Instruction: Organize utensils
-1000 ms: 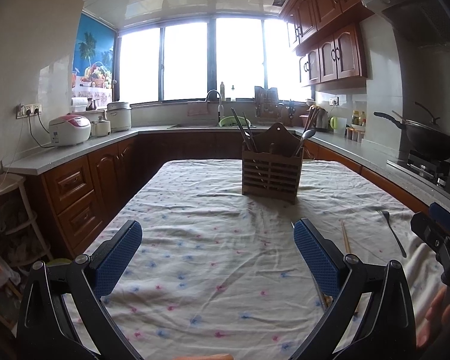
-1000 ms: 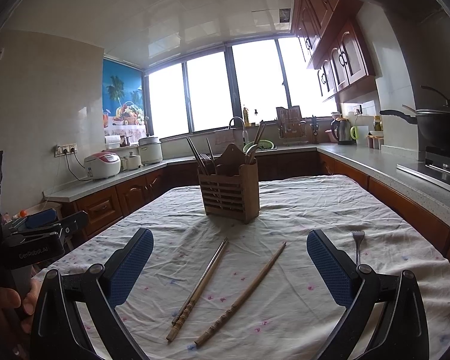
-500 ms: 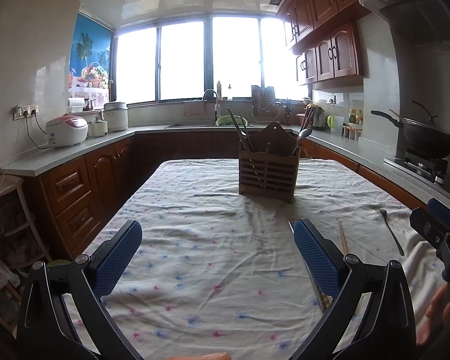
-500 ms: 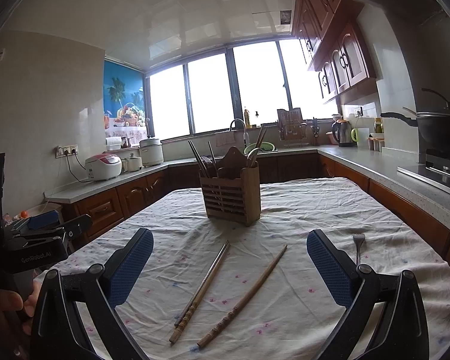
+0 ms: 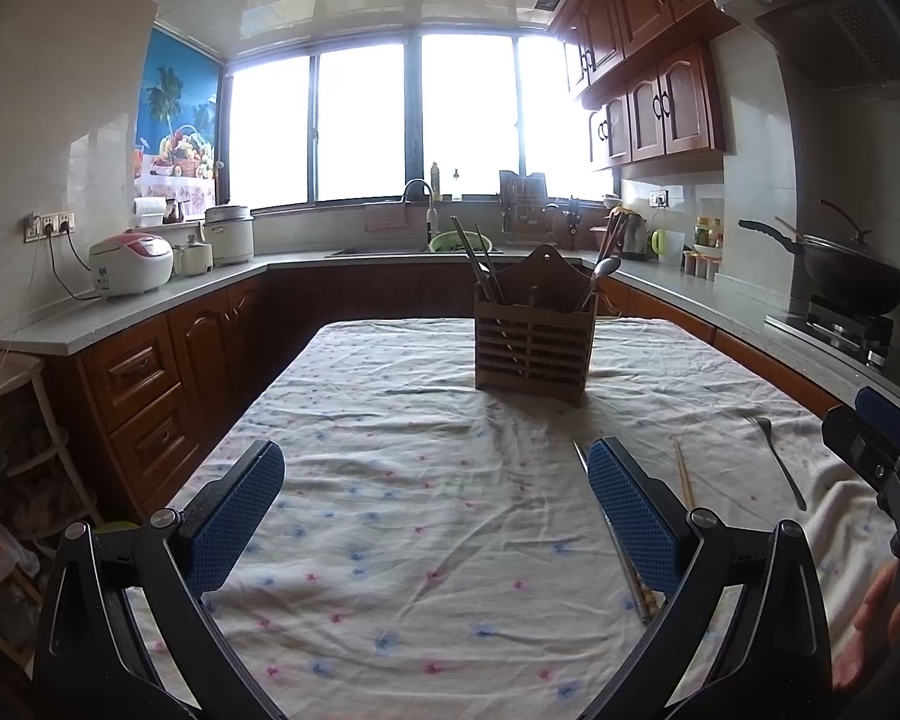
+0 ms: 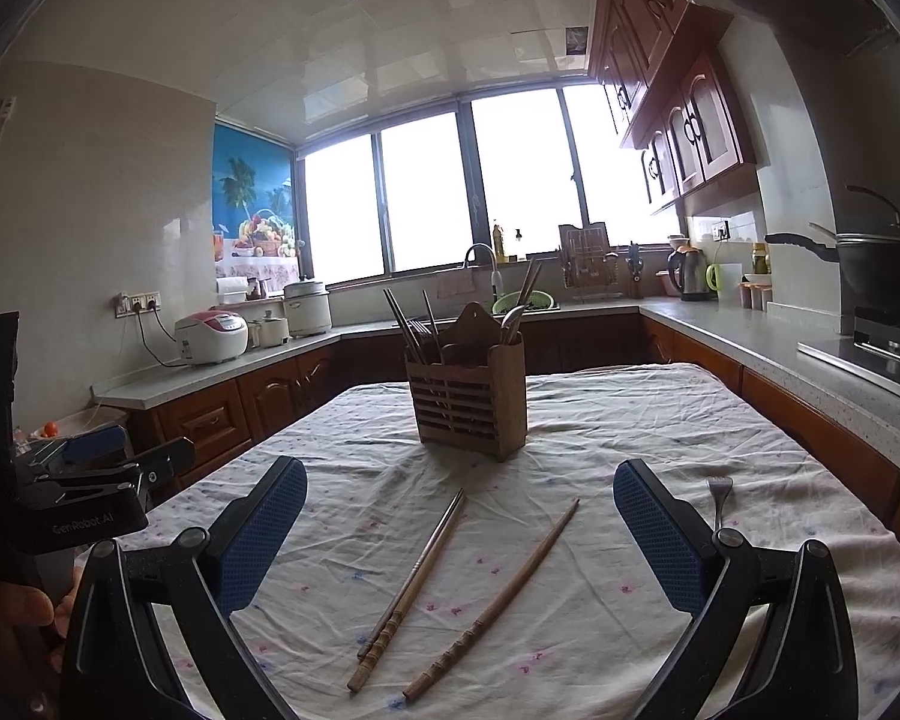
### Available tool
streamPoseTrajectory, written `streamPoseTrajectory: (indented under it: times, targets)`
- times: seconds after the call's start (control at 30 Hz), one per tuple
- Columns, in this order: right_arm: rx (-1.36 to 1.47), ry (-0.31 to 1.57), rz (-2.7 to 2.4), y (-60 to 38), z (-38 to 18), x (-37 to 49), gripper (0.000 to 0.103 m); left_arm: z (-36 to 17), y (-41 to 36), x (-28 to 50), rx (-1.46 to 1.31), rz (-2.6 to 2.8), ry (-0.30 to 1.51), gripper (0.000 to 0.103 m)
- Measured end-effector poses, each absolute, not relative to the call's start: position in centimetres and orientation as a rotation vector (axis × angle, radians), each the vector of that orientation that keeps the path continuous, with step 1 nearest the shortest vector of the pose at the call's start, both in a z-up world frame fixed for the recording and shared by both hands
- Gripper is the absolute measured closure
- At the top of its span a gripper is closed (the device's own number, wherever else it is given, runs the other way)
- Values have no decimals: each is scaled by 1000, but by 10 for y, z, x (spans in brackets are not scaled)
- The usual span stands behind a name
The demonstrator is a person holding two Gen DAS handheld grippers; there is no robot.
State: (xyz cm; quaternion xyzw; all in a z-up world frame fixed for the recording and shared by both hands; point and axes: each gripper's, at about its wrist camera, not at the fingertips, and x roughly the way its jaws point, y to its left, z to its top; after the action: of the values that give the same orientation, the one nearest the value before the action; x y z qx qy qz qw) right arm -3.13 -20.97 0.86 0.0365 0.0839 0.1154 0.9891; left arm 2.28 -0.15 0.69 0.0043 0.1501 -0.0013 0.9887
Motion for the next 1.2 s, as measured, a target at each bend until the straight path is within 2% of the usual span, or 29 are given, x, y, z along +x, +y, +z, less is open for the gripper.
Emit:
streamPoseTrajectory:
  times: [1.2]
  targets:
    - [68,169,245,-204,9,-30,0,10,-5,27,11,-16,298,0]
